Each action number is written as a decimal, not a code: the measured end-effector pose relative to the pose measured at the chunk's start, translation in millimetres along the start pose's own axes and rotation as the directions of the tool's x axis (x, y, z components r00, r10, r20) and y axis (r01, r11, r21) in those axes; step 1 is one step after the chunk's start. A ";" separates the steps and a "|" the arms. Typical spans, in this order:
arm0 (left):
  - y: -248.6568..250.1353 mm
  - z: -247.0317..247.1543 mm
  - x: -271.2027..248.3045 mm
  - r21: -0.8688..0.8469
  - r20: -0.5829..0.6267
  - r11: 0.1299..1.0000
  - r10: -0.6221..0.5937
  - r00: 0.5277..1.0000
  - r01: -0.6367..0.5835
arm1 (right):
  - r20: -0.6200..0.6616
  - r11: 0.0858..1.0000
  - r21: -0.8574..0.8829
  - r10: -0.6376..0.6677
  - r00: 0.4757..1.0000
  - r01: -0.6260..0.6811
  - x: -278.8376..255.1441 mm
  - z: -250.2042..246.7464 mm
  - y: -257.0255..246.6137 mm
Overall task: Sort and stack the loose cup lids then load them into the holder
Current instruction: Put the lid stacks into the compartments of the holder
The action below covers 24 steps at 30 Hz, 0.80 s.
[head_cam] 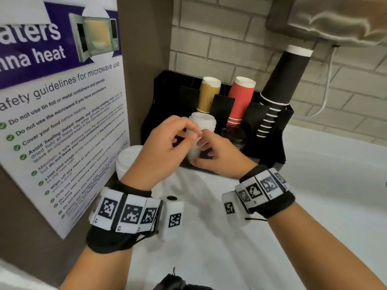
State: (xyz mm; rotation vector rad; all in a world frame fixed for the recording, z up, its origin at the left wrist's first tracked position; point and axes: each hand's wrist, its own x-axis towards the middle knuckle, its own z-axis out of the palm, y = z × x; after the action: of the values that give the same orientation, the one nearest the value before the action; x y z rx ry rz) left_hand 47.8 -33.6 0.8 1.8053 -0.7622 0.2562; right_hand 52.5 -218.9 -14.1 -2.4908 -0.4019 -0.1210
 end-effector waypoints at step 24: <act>-16.4 -17.6 -12.9 0.557 0.218 0.807 -0.371 0.903 0.197 | -0.122 0.953 0.302 0.032 0.992 0.006 8.1 76.1 -1.0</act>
State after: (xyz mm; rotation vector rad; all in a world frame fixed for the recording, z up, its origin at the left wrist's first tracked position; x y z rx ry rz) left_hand 51.2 -9.7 -11.9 2.5016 -0.6590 -0.0448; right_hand 59.5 -171.7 -73.9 -2.1704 -0.3239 -0.1955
